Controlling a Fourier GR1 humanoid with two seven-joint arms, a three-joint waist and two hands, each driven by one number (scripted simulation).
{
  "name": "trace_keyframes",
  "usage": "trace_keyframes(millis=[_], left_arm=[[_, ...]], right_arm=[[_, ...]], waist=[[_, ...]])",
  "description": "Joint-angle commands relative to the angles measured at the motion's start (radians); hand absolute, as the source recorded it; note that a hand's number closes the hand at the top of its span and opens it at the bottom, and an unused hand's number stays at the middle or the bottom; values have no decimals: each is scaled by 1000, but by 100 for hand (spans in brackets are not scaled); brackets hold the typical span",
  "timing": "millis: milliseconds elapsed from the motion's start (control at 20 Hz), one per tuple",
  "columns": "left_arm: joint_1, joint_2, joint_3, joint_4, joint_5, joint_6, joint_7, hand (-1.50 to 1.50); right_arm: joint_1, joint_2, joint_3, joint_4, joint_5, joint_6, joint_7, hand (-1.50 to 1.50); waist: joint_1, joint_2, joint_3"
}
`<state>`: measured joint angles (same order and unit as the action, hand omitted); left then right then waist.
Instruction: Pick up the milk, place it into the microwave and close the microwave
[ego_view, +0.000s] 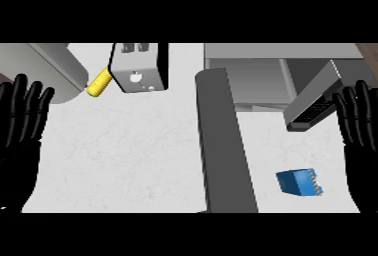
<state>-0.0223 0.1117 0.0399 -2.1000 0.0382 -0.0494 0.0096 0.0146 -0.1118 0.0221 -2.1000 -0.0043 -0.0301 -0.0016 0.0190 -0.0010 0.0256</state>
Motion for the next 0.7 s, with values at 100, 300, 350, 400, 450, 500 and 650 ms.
trace_keyframes(millis=[100, 300, 350, 400, 450, 500, 650], left_arm=[[10, -41, -36, -6, -68, 54, 32, -150], [132, -108, -49, 67, 100, 129, 2, -150], [100, -109, -25, 63, 122, 144, 25, -150], [132, -109, -108, 57, 107, 184, -5, -150], [137, -110, -102, 62, 129, 194, -11, -150], [179, -110, -167, 31, 92, 212, -16, -150], [298, -111, -227, -61, 104, 212, -27, -150]], right_arm=[[190, -34, -25, -130, -70, 101, -113, -150], [375, -54, 57, -240, -88, 177, -59, -150], [412, -44, 72, -274, -72, 172, -68, -150], [479, -71, 18, -270, -137, 222, -124, -150], [491, -76, -1, -271, -144, 232, -133, -150], [517, -55, 9, -242, -113, 238, -188, -150], [648, -75, -63, -300, -174, 295, -223, -150]], waist=[[-31, -2, -25], [-53, -8, -28], [-47, -6, -27], [-53, -6, -25], [-42, -4, -25], [-32, -3, -25], [-30, -5, -25]])
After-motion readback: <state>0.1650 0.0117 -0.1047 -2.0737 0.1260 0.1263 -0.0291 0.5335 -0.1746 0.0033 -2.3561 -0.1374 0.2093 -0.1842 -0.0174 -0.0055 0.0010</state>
